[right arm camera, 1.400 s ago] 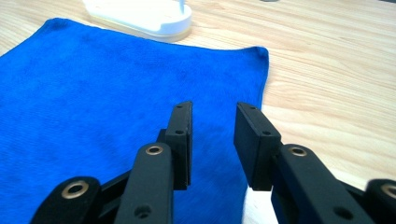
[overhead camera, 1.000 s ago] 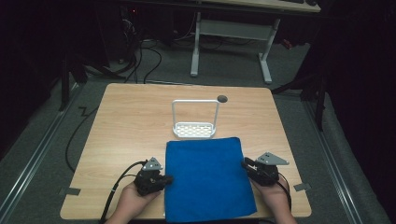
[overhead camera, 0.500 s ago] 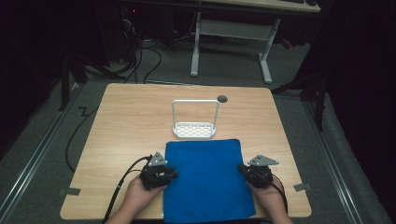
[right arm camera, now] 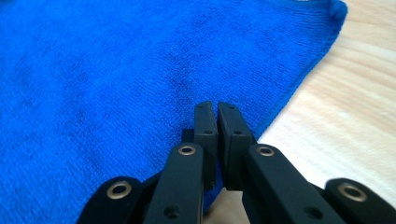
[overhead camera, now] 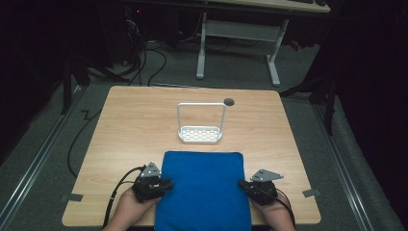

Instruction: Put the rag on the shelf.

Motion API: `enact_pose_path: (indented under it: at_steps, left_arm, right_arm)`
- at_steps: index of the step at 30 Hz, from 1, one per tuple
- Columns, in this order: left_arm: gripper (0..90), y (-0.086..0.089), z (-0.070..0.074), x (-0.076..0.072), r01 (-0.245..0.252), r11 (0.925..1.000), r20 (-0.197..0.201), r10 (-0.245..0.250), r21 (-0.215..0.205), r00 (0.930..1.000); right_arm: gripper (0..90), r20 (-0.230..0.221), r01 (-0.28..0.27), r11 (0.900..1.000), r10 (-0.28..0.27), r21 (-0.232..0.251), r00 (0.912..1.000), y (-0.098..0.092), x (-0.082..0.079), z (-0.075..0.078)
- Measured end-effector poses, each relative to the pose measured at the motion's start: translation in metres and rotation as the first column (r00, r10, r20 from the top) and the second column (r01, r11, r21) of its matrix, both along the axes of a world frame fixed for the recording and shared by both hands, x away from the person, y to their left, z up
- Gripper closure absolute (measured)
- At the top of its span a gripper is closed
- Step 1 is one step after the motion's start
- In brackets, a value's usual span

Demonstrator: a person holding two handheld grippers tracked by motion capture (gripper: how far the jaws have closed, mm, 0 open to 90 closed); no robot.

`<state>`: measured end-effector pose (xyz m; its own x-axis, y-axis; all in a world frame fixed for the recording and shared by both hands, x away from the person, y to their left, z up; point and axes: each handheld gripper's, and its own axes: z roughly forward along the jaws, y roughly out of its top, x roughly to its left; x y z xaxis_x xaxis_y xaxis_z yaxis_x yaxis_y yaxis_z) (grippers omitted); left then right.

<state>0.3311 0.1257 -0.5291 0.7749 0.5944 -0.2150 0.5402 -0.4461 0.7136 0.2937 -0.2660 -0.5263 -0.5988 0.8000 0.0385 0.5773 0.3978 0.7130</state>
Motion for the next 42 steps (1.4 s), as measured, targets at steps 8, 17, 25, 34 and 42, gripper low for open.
enact_pose_path:
  at_steps: [8,17,25,34,42]
  left_arm:
    - [69.8,0.006,0.002,-0.007,0.012,0.9999,-0.03,-0.012,-0.01,0.9995]
    - [62.4,0.016,0.006,0.022,-0.15,0.9859,0.148,0.16,-0.073,0.976]
    - [55.5,0.006,-0.005,0.067,-0.286,0.9581,0.15,0.285,-0.016,0.9467]
    - [75.6,-0.001,-0.006,0.067,-0.261,0.9642,0.151,0.252,0.046,0.956]
    - [86.1,0.003,-0.006,0.07,-0.248,0.9686,0.106,0.245,0.016,0.9636]
  right_arm:
    - [84.2,0.027,-0.038,0.999,0.039,-0.019,0.9989,0.006,-0.004,0.002]
    - [76.2,0.076,-0.002,1.0,0.002,0.005,0.9971,0.0,0.0,0.005]
    - [69.4,0.089,0.021,0.999,-0.023,0.026,0.9958,-0.007,0.004,0.003]
    - [61.5,0.096,0.091,0.994,-0.097,0.066,0.9906,-0.003,0.026,0.006]
    - [54.5,0.063,0.199,0.979,-0.202,0.045,0.9774,0.003,0.067,0.006]
